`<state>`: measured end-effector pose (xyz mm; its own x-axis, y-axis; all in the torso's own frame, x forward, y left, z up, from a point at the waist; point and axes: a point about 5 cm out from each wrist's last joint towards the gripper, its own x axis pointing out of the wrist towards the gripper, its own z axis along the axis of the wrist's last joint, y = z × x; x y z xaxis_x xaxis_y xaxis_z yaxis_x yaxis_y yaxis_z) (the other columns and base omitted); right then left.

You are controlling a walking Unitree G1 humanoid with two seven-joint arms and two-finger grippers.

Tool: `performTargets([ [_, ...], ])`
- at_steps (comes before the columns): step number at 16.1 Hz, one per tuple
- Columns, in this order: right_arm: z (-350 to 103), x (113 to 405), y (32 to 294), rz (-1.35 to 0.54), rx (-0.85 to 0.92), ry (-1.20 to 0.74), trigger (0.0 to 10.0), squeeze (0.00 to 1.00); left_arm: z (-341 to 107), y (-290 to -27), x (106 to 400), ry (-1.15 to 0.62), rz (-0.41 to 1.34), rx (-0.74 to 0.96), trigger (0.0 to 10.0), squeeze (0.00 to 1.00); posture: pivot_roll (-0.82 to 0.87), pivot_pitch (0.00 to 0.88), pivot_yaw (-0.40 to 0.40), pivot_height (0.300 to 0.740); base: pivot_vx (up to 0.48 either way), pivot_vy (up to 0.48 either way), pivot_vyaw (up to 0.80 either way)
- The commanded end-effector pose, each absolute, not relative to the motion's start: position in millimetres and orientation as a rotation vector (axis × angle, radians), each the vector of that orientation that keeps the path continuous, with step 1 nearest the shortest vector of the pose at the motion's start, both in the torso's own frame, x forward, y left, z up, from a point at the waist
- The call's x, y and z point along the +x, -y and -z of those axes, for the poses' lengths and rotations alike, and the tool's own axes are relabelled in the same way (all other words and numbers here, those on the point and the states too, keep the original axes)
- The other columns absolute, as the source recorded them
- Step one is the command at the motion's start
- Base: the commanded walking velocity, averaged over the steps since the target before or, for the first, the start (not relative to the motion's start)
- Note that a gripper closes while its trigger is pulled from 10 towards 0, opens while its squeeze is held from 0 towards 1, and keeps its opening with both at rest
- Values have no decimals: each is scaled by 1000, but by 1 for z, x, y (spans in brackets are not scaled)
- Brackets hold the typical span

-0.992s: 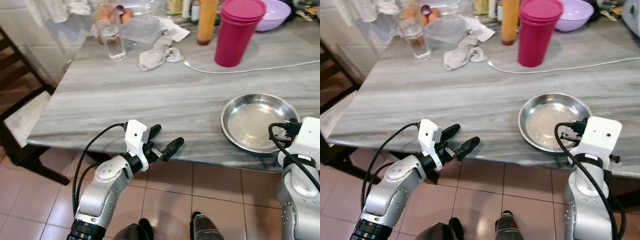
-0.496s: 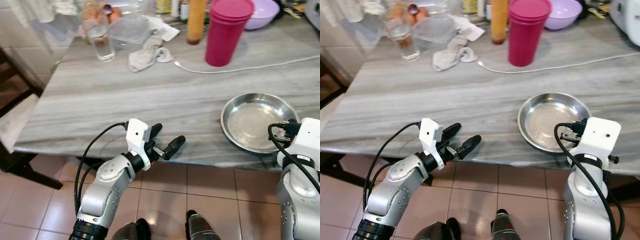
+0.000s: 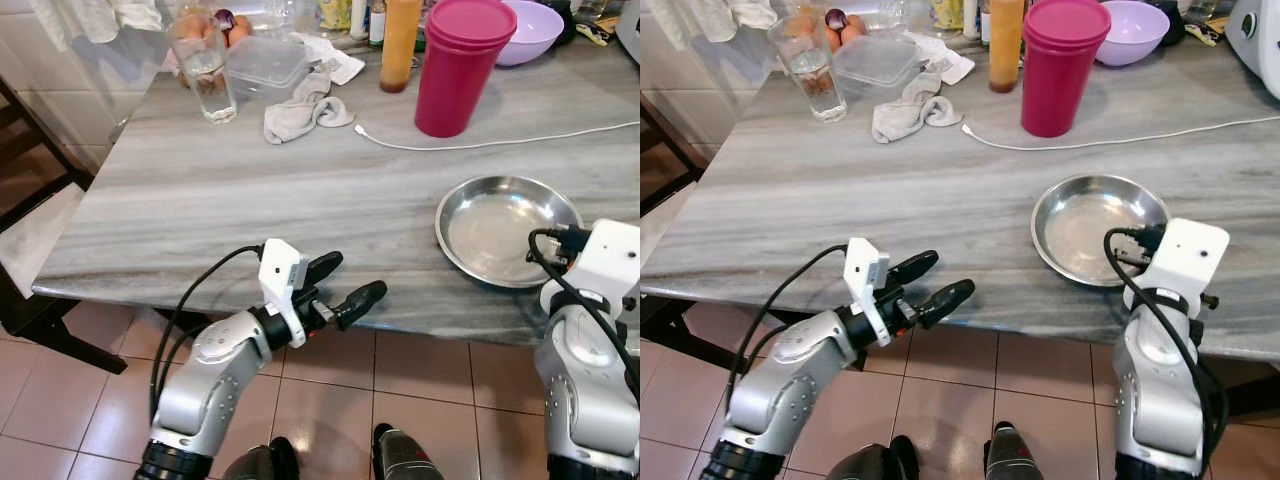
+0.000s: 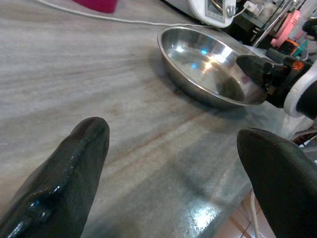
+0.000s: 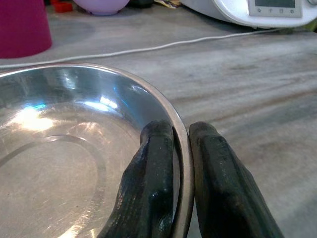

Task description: Setting the table

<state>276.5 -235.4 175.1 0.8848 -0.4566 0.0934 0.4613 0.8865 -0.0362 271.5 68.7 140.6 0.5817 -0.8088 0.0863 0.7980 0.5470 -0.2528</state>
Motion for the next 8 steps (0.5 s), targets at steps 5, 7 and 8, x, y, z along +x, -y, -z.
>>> performTargets([
  [5, -172, 282, 228, 425, -9, 80, 10000, 1000, -138, -68, 269, -22, 942, -226, 10000, 0, -340, 233, 96, 740, 0, 0, 0],
  [7, -173, 283, 221, 369, 10, 91, 10000, 1000, -138, -69, 270, -21, 935, -228, 10000, 0, -341, 234, 97, 740, 0, 0, 0],
  [8, -175, 283, 218, 350, 10, 100, 10000, 1000, -138, -69, 270, -19, 930, -221, 10000, 0, -341, 234, 97, 740, 0, 0, 0],
])
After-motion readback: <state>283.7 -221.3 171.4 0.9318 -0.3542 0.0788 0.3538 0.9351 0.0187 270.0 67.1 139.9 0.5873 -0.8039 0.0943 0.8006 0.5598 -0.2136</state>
